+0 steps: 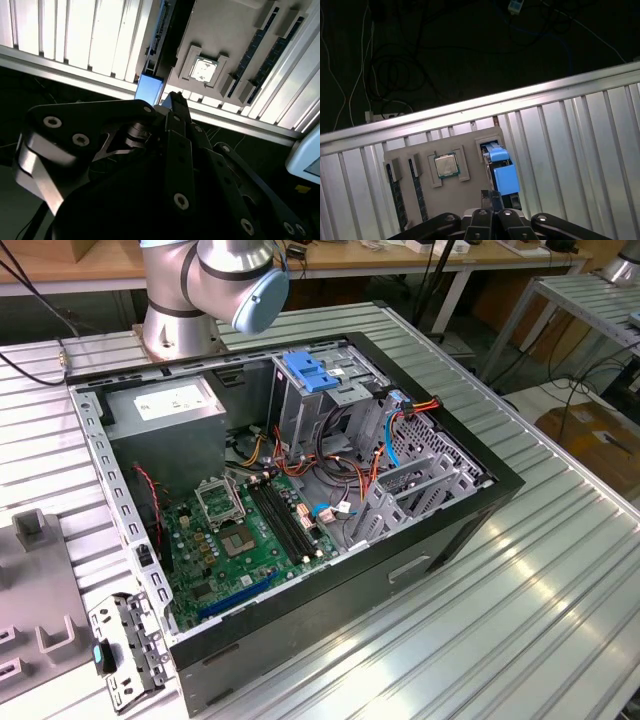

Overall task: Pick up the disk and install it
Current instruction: 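Pick up the disk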

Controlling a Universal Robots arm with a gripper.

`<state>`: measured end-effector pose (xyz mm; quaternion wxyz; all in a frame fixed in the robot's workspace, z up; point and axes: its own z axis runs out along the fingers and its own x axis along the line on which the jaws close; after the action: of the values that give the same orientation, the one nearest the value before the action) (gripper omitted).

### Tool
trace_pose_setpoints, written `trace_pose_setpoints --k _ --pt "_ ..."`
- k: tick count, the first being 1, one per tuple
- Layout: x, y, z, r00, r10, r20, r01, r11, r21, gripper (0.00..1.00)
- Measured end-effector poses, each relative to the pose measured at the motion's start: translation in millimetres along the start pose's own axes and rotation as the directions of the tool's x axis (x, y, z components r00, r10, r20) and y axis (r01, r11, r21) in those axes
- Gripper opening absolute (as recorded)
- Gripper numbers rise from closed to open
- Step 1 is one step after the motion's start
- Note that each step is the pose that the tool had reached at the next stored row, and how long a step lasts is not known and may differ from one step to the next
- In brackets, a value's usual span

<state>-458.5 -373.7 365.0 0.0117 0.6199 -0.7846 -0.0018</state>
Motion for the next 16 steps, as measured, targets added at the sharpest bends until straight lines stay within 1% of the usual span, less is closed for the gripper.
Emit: trace_pose_setpoints --k 10,11,12,13,16 --pt "0.0 0.0 0.0 1.0 -0.003 -0.0001 0.003 1.0 0.0 0.11" --pt "0.0 0.0 0.0 1.0 -0.01 -0.0002 0.01 1.0 0.0001 0.11" --pt "0.0 0.0 0.0 0.999 -0.044 -0.0006 0.044 0.999 0.0006 0.11" --pt "-0.8 0.2 0.8 0.9977 -0.068 0.0003 0.068 0.9977 0.0055 0.11" --pt "-3.5 0.9 2.2 0.9973 -0.073 0.0021 0.073 0.9972 0.0174 0.11"
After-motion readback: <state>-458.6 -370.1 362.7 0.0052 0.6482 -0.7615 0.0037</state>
